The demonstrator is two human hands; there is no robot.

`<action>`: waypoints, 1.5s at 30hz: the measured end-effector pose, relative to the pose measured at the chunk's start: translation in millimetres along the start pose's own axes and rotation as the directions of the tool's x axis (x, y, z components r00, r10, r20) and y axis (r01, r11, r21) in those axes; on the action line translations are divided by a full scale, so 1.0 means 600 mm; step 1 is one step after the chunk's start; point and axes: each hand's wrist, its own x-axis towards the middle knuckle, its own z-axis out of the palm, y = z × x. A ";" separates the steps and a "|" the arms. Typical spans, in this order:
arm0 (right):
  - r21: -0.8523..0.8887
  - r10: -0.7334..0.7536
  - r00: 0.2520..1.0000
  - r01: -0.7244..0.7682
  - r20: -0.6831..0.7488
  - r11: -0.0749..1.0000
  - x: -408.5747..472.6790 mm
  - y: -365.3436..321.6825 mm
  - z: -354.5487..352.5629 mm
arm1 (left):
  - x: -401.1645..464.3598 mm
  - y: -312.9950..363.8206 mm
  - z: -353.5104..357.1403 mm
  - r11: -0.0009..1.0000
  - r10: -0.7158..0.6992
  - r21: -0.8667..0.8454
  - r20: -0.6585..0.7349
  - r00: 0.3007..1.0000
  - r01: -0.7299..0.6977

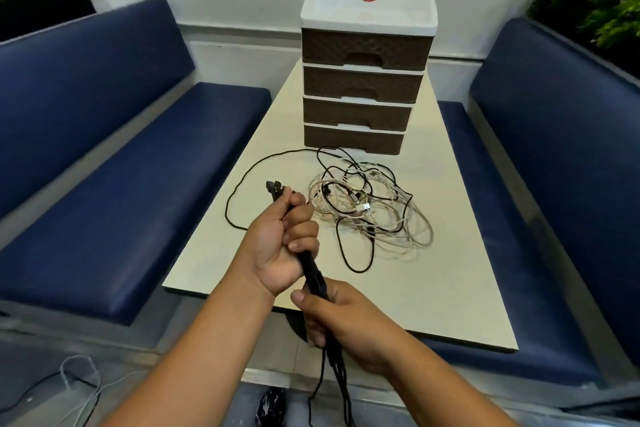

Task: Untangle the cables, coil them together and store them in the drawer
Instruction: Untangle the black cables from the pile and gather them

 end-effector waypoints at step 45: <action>0.244 0.116 0.712 0.079 -0.692 0.967 0.363 -0.026 0.003 | 0.146 0.247 -0.127 0.927 -0.117 0.310 -0.292 0.949 0.210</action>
